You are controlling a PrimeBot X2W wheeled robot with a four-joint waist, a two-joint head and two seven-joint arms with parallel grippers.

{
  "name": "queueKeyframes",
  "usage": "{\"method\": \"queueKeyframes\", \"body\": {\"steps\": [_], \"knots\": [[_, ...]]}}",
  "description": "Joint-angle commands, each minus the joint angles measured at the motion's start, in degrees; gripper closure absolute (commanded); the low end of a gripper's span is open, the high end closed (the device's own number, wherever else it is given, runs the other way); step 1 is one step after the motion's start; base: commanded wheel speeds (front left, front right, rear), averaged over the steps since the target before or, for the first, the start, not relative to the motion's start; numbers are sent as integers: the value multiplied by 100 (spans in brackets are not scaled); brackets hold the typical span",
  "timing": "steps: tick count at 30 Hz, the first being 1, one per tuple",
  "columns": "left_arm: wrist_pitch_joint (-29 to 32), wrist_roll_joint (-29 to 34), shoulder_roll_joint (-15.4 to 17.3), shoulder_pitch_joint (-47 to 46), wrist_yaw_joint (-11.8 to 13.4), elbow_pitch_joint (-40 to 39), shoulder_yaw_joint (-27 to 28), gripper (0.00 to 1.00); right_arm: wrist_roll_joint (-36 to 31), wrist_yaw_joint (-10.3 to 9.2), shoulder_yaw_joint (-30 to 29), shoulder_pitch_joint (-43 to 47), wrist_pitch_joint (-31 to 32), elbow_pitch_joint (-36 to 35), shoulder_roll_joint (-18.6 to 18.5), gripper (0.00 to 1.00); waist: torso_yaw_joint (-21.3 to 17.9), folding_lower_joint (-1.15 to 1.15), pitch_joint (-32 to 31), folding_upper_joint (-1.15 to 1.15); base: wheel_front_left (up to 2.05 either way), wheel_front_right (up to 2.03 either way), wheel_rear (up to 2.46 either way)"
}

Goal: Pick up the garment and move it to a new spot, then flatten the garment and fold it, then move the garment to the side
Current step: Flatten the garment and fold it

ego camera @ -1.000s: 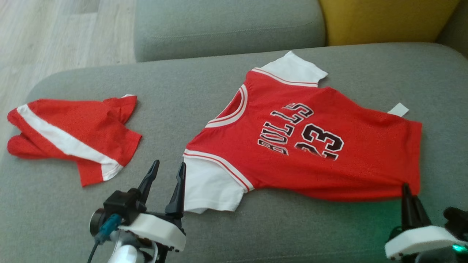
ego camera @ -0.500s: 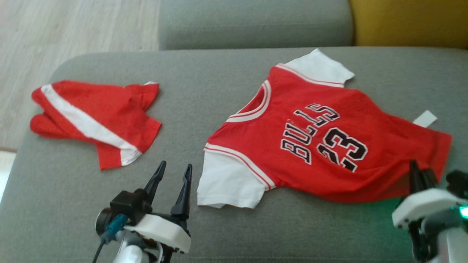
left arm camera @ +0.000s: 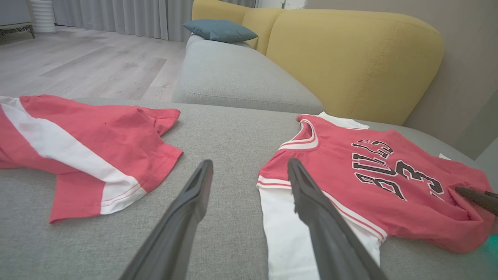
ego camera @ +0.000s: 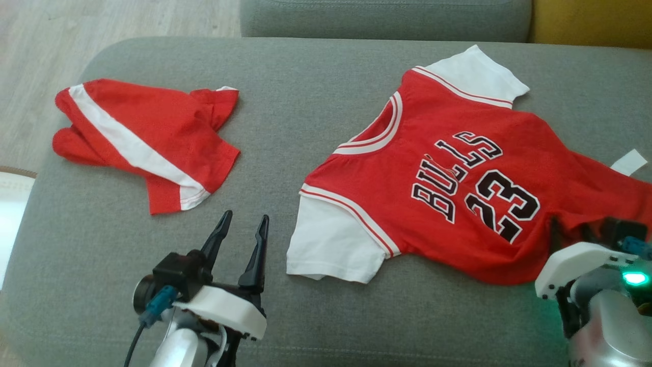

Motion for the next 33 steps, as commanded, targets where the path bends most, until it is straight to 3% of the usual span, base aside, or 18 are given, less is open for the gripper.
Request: {"method": "queueKeyframes", "body": {"steps": [1,8,16,29,33], "knots": [[-70,47,6,-298,13,-156,173,0,-148,-4,64,-325,-169,61,-41,0,-41,0,10,0,0,0,0],[-70,60,6,-284,23,-126,210,0,-346,-4,-18,-463,-591,408,-41,0,-240,0,-83,0,0,0,0],[-70,13,6,-178,64,-158,271,0,169,-4,217,-165,-1067,207,-41,0,-551,0,-375,0,0,0,0],[-70,-11,6,15,82,-336,301,0,1801,-4,1218,1412,-1318,-1770,-41,0,-865,0,-602,0,0,0,0],[-70,-68,6,47,79,-313,273,0,1981,-4,1363,1764,-1352,-2238,-41,0,-882,0,-593,0,0,0,0]]}}
